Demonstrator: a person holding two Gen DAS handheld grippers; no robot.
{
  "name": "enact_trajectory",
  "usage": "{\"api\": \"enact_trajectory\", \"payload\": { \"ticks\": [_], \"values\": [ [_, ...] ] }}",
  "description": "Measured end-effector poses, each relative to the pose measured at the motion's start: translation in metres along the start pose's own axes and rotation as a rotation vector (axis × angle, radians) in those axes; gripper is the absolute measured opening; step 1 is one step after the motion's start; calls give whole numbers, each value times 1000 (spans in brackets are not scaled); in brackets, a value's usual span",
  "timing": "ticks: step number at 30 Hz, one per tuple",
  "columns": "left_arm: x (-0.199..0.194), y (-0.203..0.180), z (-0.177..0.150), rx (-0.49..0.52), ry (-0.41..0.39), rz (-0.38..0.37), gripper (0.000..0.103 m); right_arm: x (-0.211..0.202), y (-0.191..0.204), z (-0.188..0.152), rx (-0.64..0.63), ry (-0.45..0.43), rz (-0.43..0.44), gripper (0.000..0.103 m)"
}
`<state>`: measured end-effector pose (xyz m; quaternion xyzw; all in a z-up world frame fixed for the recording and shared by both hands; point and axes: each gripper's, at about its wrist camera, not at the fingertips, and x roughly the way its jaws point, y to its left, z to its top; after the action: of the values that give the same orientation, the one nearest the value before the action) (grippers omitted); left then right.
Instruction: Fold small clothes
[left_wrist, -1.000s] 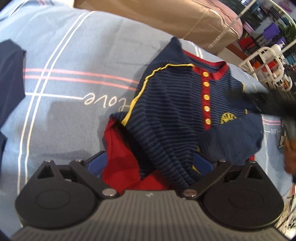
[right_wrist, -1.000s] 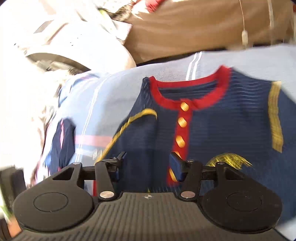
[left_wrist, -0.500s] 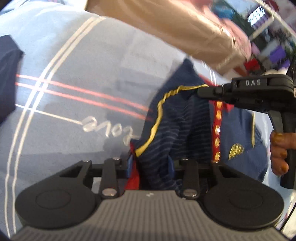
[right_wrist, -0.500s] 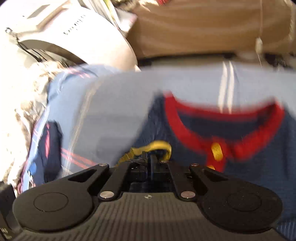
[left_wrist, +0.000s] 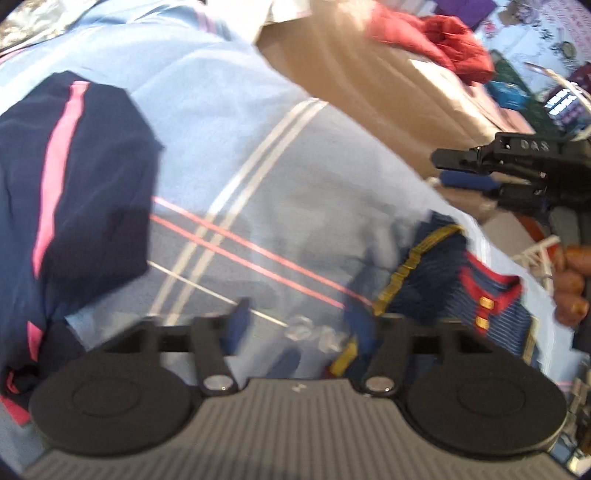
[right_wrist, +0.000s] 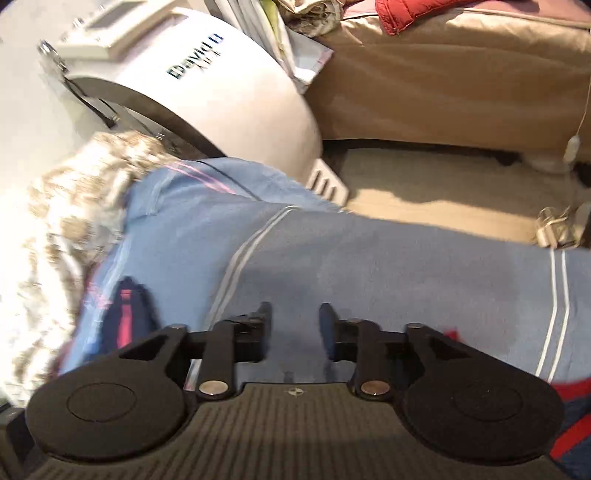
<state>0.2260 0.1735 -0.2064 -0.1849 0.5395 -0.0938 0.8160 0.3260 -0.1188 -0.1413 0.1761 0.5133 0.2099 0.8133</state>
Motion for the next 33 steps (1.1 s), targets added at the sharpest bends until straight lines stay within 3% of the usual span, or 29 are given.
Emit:
{"api": "enact_trajectory", "payload": {
  "ticks": [2,7,11,15,20,24,28,29,30,31,33],
  "values": [
    [-7,-13,-7,62,10,-43,83,-35,-9,-19,-3,-9,-18,76],
    [-15,-58,-40,259,77,-116,91,-136,-63,-96,103,-6,-80,85],
    [-11,-88,-75,395,159,-156,91,-212,-110,-175,206,17,-211,89],
    [-4,-104,-97,453,223,-157,91,-261,-136,-252,308,60,-287,88],
    [-2,-116,-106,491,255,-147,91,-263,-127,-309,230,147,-235,85],
    [0,-125,-111,521,276,-134,91,-235,-112,-311,112,166,-168,81],
    [1,-134,-115,542,292,-131,91,-208,-101,-310,-125,258,-126,80],
    [0,-135,-116,548,296,-131,91,-201,-99,-311,-180,297,-132,64],
    [0,-137,-118,551,300,-129,91,-196,-97,-313,-213,345,-141,11],
    [-1,-138,-119,554,306,-126,91,-194,-95,-313,-235,380,-138,9],
    [-5,-138,-120,557,304,-128,91,-206,-82,-311,-304,357,-179,8]
  ]
}}
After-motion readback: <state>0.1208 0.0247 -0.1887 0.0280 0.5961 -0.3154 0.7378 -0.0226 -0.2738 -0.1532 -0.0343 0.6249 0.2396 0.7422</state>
